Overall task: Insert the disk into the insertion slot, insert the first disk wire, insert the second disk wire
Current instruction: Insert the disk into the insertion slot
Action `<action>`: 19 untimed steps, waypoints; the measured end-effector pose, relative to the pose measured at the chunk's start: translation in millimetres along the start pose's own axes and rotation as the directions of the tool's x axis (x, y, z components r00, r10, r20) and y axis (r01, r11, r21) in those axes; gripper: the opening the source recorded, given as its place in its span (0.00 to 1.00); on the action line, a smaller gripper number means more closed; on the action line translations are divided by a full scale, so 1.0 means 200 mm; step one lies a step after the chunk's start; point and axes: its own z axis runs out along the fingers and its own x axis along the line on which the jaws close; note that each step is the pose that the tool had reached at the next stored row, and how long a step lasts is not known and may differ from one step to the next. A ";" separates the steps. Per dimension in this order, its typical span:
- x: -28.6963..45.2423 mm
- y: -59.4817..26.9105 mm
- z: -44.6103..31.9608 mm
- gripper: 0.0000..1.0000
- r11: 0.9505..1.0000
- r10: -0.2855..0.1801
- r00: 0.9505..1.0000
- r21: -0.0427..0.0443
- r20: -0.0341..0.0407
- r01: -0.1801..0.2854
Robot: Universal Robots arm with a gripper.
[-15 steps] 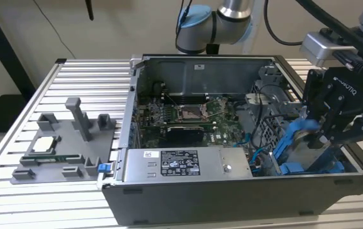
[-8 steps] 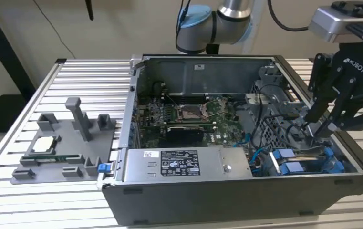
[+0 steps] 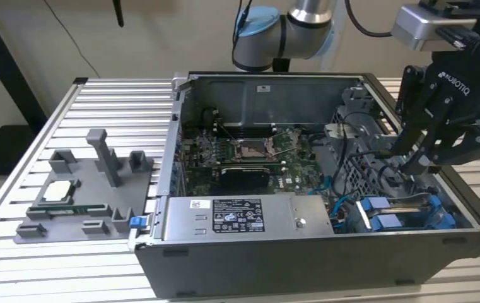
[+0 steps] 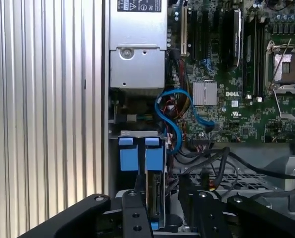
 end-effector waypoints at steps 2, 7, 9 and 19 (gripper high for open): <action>-0.008 0.003 0.006 1.00 1.000 -0.001 1.000 0.000 0.020 0.001; -0.017 0.004 0.034 1.00 1.000 -0.002 0.999 -0.001 0.045 0.002; -0.022 0.004 0.053 1.00 1.000 -0.002 0.999 -0.001 0.047 0.002; -0.089 -0.041 0.116 1.00 1.000 -0.003 0.997 -0.002 0.079 0.003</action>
